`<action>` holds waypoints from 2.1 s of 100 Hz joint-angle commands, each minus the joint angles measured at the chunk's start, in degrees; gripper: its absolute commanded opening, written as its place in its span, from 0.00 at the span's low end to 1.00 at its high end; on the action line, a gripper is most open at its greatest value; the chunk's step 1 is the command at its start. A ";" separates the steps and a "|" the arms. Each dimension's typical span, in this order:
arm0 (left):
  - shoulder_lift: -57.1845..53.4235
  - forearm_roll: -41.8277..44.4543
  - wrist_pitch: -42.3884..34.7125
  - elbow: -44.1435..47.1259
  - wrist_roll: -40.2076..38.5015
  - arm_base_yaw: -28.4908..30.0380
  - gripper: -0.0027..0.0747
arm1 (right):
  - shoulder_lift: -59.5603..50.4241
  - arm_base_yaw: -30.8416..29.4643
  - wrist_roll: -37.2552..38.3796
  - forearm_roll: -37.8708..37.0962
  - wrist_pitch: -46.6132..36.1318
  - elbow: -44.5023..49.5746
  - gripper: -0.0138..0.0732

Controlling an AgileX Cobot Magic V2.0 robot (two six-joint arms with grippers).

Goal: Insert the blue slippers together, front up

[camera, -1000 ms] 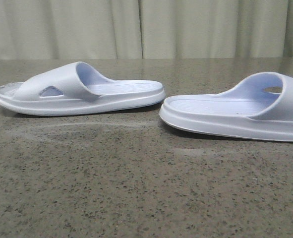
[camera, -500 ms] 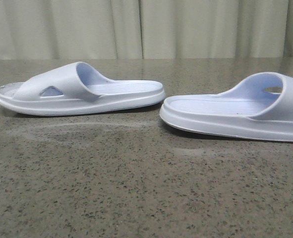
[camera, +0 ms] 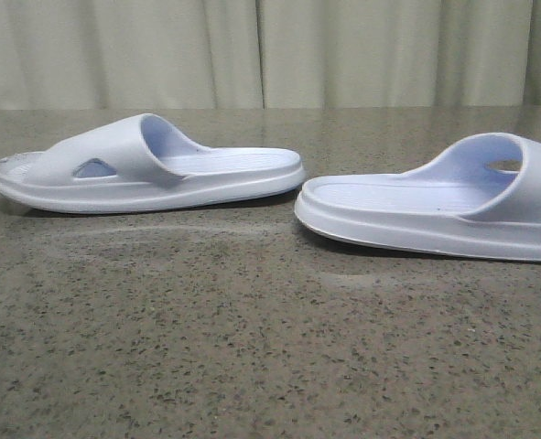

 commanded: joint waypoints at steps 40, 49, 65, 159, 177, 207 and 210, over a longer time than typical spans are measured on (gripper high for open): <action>6.43 -13.45 -1.38 -1.64 5.51 -0.61 0.55 | 0.61 -0.02 -0.11 0.72 -4.71 -1.95 0.83; 7.52 -16.76 -1.31 -1.64 7.66 -0.61 0.55 | 0.61 -0.02 -0.11 0.72 -4.84 -1.95 0.83; 9.23 -18.09 -1.31 -1.64 8.21 -0.61 0.55 | 0.61 -0.02 -0.11 0.72 -4.92 -1.95 0.83; 20.08 -40.67 7.85 -2.19 32.68 -0.61 0.52 | 0.61 -0.02 -0.11 0.72 -5.85 -1.95 0.83; 20.76 -42.15 7.85 -2.19 33.31 -0.61 0.52 | 0.61 -0.02 -0.11 0.72 -5.85 -1.95 0.83; 20.76 -42.70 12.03 -2.19 36.04 -0.61 0.45 | 0.61 -0.02 -0.11 0.72 -5.85 -1.95 0.83; 20.76 -42.70 12.13 -2.19 36.04 -0.61 0.44 | 0.61 -0.02 -0.11 0.72 -5.85 -1.95 0.83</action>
